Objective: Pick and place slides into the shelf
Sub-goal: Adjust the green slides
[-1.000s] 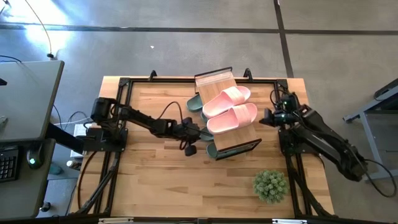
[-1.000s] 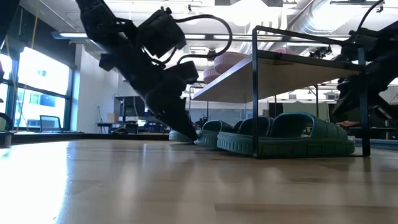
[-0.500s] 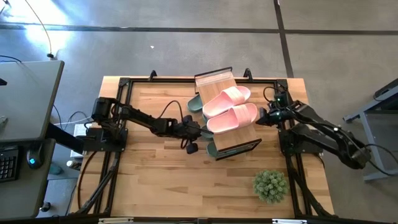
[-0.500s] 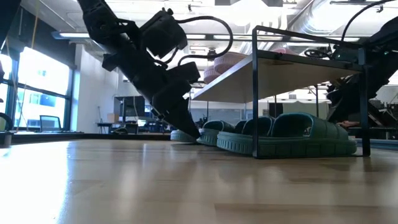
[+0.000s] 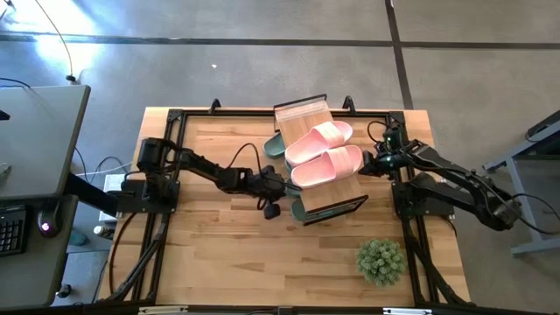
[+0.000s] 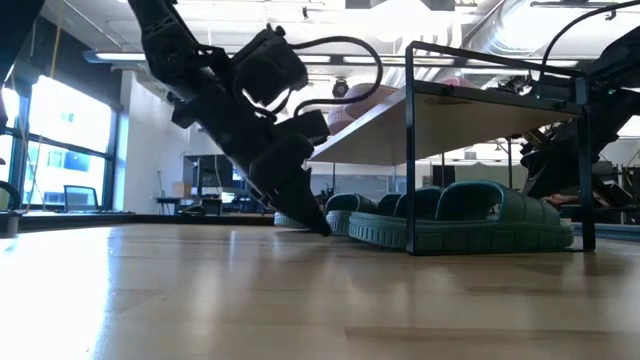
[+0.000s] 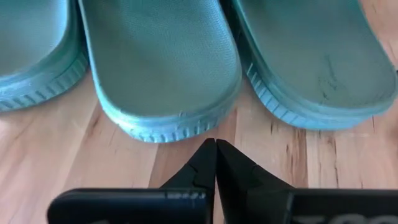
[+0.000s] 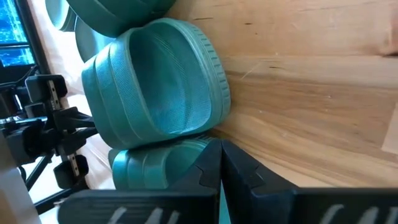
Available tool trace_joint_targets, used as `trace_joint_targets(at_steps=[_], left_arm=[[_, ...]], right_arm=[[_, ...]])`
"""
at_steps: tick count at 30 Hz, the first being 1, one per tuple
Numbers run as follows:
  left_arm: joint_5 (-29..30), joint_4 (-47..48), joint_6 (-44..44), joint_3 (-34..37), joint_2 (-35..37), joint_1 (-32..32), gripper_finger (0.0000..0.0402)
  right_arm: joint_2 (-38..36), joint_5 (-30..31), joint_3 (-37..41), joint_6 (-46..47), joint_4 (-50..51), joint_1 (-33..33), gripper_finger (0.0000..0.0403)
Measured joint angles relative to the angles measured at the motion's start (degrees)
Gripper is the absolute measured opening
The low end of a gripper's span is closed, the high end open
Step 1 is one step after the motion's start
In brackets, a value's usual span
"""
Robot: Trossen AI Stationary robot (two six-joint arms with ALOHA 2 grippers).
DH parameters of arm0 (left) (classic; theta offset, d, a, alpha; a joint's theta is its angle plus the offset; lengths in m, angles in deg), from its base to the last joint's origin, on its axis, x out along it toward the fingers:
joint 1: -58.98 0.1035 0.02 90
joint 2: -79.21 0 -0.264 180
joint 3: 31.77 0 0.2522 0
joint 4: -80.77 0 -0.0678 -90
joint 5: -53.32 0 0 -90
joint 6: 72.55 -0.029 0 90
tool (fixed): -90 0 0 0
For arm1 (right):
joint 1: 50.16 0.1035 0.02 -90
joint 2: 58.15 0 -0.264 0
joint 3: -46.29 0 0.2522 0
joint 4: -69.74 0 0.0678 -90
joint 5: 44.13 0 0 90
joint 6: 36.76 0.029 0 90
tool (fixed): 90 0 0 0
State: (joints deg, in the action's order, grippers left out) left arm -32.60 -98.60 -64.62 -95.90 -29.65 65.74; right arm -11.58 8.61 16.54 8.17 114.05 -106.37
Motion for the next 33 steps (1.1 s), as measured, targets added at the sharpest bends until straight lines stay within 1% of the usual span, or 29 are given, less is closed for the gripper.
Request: trace_joint_targets(at_steps=[5, 7, 10, 15, 17, 21, 26, 30, 33], left_arm=[[0.46, -0.15, 0.01, -0.07, -0.14, 0.0, 0.0], [-0.58, 0.26, -0.04, -0.07, 0.15, 0.0, 0.0], [-3.18, 0.93, -0.15, -0.07, 0.44, 0.0, 0.0], [-11.54, 0.73, -1.93, -0.04, 0.44, -0.17, 0.0], [-13.09, 0.88, -2.3, -0.04, 0.44, -0.88, 0.0], [-12.61, -0.28, -2.04, -0.04, 0.44, -3.25, 0.0], [-6.22, -1.19, -0.16, -0.04, 0.44, -5.61, 0.0], [-4.86, -4.77, 1.45, -0.06, 0.07, -6.09, 0.0], [-2.79, -5.46, 2.87, -0.04, -0.15, -6.08, 0.0]], right_arm=[[-0.07, 0.31, 0.0, -0.4, 0.03, -0.02, 0.0], [-0.07, 0.25, 0.0, -0.4, 0.22, 0.0, 0.0], [-0.08, -0.01, 0.0, -0.6, 0.55, 0.0, 0.0], [-0.15, -0.32, 0.0, -2.42, 3.27, -0.02, 0.0], [-0.15, -0.32, 0.0, -3.77, 5.38, 0.0, 0.0], [-0.15, -0.32, 0.0, -6.02, 8.57, 0.0, 0.0], [-0.15, -0.32, 0.0, -6.43, 8.76, 0.0, 0.0], [-0.15, -0.32, 0.0, -6.43, 8.41, 0.0, 0.0], [-0.15, -0.32, 0.0, -6.43, 7.81, 0.0, 0.0]])
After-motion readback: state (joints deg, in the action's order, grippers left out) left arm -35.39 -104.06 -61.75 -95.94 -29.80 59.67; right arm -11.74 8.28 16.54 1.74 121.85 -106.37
